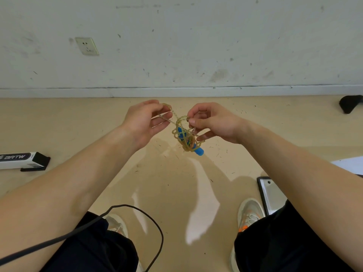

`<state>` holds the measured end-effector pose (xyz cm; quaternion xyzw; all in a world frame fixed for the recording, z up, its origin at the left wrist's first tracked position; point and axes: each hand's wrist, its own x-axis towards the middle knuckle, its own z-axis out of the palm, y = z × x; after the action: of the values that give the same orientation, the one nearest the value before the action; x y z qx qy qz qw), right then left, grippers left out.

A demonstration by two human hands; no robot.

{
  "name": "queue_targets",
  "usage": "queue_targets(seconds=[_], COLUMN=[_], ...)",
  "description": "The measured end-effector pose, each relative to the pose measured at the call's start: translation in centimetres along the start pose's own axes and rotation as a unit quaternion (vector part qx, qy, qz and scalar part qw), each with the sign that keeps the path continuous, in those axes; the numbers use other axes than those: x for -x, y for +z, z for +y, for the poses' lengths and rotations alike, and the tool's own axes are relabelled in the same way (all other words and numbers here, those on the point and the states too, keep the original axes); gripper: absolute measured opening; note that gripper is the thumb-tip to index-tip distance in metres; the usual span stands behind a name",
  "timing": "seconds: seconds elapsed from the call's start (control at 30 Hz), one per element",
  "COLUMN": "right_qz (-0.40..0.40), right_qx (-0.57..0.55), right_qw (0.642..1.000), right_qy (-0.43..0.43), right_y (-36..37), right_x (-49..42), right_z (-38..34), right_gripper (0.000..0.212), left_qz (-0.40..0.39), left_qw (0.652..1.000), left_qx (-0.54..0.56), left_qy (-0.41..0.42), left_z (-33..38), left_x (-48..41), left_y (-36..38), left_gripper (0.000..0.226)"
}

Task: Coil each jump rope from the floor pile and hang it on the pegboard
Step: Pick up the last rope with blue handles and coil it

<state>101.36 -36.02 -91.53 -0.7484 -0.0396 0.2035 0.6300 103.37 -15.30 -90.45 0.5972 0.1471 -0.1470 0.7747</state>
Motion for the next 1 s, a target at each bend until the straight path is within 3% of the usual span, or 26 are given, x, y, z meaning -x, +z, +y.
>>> queue_targets(seconds=[0.1,0.2,0.33,0.4,0.47,0.6,0.67,0.87,1.0], right_qz=[-0.012,-0.021,-0.027,-0.033,-0.037,-0.035,-0.034,-0.028,-0.008], right_qx=[0.034,0.065,0.078,0.081,0.086,0.088,0.093,0.147,0.159], right_qw=[0.999,0.998,0.997,0.996,0.996,0.995,0.995,0.989,0.987], right_qy=[-0.005,-0.002,0.002,0.003,0.002,0.000,0.000,0.008,0.002], right_y=[0.1,0.2,0.3,0.3,0.4,0.3,0.2,0.7,1.0], right_x=[-0.1,-0.1,-0.1,-0.1,0.0,0.0,-0.1,-0.3,-0.3], right_z=[0.2,0.4,0.5,0.5,0.5,0.5,0.6,0.8,0.5], right_gripper=[0.005,0.003,0.004,0.004,0.003,0.004,0.005,0.011,0.023], left_qz=[-0.022,-0.062,-0.098,-0.089,-0.075,-0.049,-0.047,-0.097,-0.107], left_qw=[0.999,0.983,0.916,0.892,0.894,0.943,0.951,0.896,0.874], left_qx=[-0.027,-0.172,-0.382,-0.428,-0.422,-0.323,-0.301,-0.379,-0.403], left_qy=[-0.005,0.002,0.074,0.117,0.131,0.063,0.062,0.212,0.249], left_z=[0.8,1.7,1.9,1.6,1.4,1.5,1.6,1.5,2.0], left_x=[0.3,0.6,1.2,1.3,1.3,1.0,1.1,1.7,2.1], left_y=[-0.1,-0.4,-0.4,-0.4,-0.4,-0.4,-0.3,0.7,1.2], left_gripper=[0.011,0.007,0.009,0.006,0.010,0.020,0.022,0.016,0.013])
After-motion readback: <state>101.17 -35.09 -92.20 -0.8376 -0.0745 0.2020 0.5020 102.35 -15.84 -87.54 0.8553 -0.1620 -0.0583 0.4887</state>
